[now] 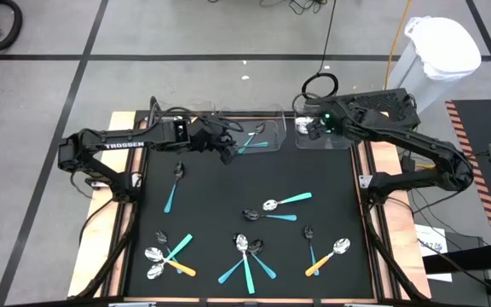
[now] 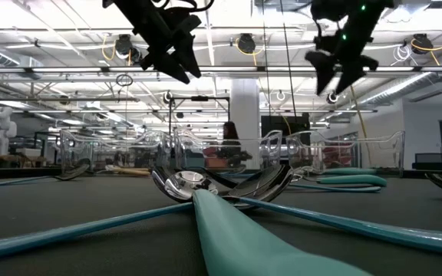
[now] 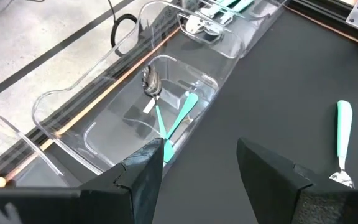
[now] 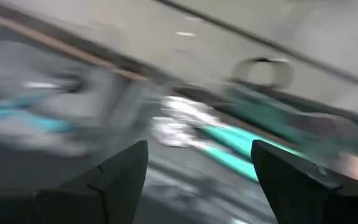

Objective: Sort silverware by color (type)
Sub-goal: Put the light blue spoon into the middle transparent bin

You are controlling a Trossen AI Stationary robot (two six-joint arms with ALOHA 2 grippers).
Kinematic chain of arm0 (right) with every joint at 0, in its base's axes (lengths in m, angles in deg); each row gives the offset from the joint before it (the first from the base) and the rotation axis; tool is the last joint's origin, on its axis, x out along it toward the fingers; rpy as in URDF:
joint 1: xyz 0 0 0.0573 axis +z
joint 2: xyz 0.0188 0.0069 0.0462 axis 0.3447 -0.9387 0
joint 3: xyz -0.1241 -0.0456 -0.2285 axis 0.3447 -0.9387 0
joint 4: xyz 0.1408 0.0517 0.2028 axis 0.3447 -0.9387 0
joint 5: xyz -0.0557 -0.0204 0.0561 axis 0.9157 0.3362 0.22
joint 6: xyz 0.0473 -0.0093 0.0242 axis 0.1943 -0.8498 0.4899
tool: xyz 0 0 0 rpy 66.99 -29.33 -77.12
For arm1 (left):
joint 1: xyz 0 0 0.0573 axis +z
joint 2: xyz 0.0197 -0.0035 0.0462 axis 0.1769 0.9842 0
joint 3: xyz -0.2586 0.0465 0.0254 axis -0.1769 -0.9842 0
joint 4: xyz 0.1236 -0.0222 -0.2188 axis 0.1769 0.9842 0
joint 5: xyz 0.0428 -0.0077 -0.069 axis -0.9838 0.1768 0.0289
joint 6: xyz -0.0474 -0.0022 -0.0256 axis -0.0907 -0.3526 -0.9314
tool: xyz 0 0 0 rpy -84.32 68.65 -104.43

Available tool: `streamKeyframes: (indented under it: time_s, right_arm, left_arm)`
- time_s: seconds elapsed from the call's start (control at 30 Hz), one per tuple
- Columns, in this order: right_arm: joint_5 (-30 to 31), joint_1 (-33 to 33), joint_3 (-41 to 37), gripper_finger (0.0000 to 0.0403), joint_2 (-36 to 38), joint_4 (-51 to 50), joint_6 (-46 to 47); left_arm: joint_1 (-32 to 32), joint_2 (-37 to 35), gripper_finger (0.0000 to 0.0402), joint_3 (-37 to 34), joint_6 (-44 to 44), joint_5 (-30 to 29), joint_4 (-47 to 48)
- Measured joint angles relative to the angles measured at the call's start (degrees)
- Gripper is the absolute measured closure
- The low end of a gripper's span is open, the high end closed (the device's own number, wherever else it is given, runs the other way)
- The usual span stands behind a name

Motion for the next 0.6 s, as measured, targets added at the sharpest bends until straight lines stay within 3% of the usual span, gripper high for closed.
streamKeyframes:
  time_s: [0.1,0.17,0.3,0.43,0.6]
  right_arm:
    - [-12.19,0.18,0.0,0.0132,1.4,5.92,-0.16]
    - [-16.92,1.31,0.0,0.014,1.61,10.05,1.21]
    - [-20.58,5.12,0.0,0.0158,1.63,17.46,0.8]
    - [-25.25,10.18,0.0,0.0172,1.63,24.39,0.12]
    - [-26.14,18.25,0.0,0.0183,1.3,29.03,-0.24]
  left_arm:
    - [0.0,0.0,0.0195,-0.03,0.04,0.05,1.57]
    - [0.04,0.0,0.0195,-0.46,0.04,0.01,1.76]
    - [-0.13,0.04,0.0195,-0.63,-0.3,0.35,2.89]
    - [-1.25,0.04,0.0195,-0.63,-6.25,1.9,2.71]
    - [-3.0,0.04,0.0195,-0.63,-13.28,8.52,1.55]
